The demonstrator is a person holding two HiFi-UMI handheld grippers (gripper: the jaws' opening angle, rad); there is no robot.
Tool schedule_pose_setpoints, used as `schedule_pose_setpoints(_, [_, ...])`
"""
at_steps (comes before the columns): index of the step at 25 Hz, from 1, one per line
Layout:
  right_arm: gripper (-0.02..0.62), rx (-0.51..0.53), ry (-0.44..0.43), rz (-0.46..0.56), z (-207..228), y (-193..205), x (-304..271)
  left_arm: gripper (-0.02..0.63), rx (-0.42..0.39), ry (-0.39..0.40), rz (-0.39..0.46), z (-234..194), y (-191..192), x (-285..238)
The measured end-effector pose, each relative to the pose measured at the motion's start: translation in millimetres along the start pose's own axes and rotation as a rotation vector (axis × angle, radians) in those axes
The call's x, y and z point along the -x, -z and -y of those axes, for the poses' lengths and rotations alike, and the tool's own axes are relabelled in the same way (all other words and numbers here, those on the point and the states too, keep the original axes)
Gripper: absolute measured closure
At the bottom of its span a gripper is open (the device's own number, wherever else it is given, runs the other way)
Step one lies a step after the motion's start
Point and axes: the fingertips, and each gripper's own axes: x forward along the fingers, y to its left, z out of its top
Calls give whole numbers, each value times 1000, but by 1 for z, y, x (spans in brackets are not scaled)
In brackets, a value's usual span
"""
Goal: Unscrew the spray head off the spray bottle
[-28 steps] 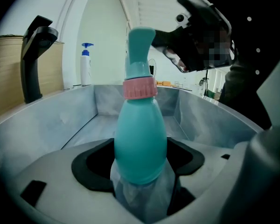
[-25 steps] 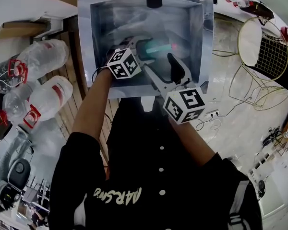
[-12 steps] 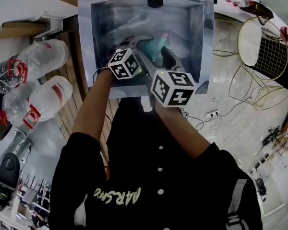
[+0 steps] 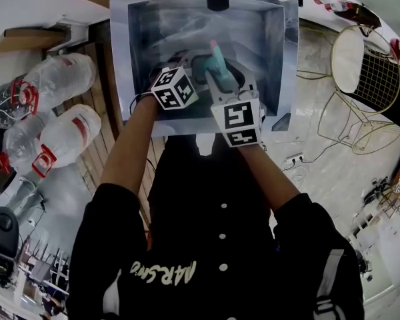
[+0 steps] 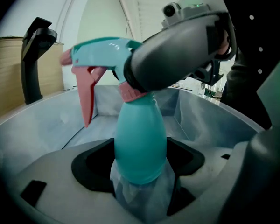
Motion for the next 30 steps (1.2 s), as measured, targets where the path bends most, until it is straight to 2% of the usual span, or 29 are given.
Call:
schedule_pose_setpoints(2, [416, 74, -34, -15, 1, 7, -4, 249, -1, 0, 0, 0, 0, 0])
schedule_pose_setpoints(4, [417, 98, -85, 0, -2, 6, -6, 249, -2, -1, 2, 1, 0, 1])
schedule_pose_setpoints(7, [434, 92, -134, 21, -6, 3, -8, 249, 0, -1, 3, 0, -1, 1])
schedule_pose_setpoints(12, [437, 92, -148, 68, -6, 3, -6, 249, 0, -3, 1, 0, 0, 1])
schedule_pose_setpoints(17, [442, 126, -180, 241, -1, -14, 3, 249, -4, -2, 2, 0, -1, 0])
schedule_pose_setpoints(22, [443, 150, -218, 290, 1, -18, 8, 249, -5, -6, 0, 0, 0, 0])
schedule_pose_setpoints(27, [443, 130, -218, 454, 1, -46, 30, 249, -8, -13, -3, 1, 0, 1])
schedule_pose_setpoints(30, [443, 63, -206, 535, 5, -61, 50, 248, -3, -21, -2, 1, -1, 2])
